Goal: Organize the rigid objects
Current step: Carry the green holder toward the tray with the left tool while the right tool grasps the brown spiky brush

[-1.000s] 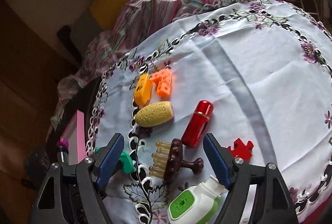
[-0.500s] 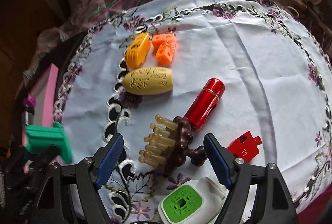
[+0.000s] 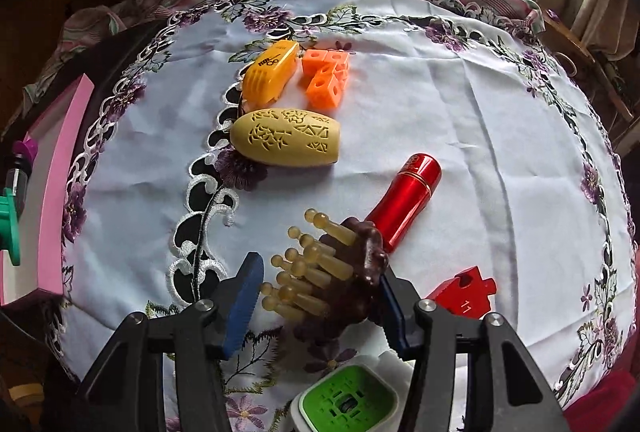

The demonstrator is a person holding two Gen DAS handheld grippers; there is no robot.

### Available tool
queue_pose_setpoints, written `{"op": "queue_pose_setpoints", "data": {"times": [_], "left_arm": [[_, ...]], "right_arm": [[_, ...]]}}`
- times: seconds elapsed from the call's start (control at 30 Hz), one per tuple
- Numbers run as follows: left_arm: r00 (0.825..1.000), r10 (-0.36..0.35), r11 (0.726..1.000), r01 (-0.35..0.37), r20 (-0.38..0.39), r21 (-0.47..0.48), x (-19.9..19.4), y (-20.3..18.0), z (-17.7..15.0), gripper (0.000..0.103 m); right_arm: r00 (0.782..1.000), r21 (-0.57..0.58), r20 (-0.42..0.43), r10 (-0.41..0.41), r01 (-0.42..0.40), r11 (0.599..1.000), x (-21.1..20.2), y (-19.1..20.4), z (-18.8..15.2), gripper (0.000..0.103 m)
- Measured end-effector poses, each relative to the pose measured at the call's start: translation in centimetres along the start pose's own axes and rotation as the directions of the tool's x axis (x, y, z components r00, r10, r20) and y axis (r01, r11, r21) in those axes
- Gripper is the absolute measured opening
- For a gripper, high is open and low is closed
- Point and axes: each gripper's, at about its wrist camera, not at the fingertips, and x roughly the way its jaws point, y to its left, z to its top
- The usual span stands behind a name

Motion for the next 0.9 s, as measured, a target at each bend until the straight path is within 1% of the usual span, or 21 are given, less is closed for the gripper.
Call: {"op": "queue_pose_setpoints", "data": {"times": [0.1,0.37,0.63,0.9], "left_arm": [[0.999,0.035,0.999,-0.035,0.021,0.003,-0.9,0.6,-0.1,0.031],[0.993,0.115,0.993,-0.114,0.021,-0.027,-1.9,2.5,-0.8,0.031],[0.984,0.179,0.980,-0.179,-0.017,-0.091,-1.4,5.6,-1.8,0.031],[0.971,0.232,0.960,-0.238,-0.058,-0.147,-0.5,8.5,-2.7,0.031]], "right_arm": [[1.000,-0.007,0.002,-0.008,0.008,1.000,0.0,0.2,-0.1,0.055],[1.000,-0.026,0.010,-0.024,0.024,0.999,0.0,0.5,-0.1,0.055],[0.999,-0.042,0.016,-0.035,0.036,0.998,0.1,0.8,-0.2,0.055],[0.999,-0.046,0.017,-0.039,0.039,0.998,0.1,0.8,-0.3,0.055]]}}
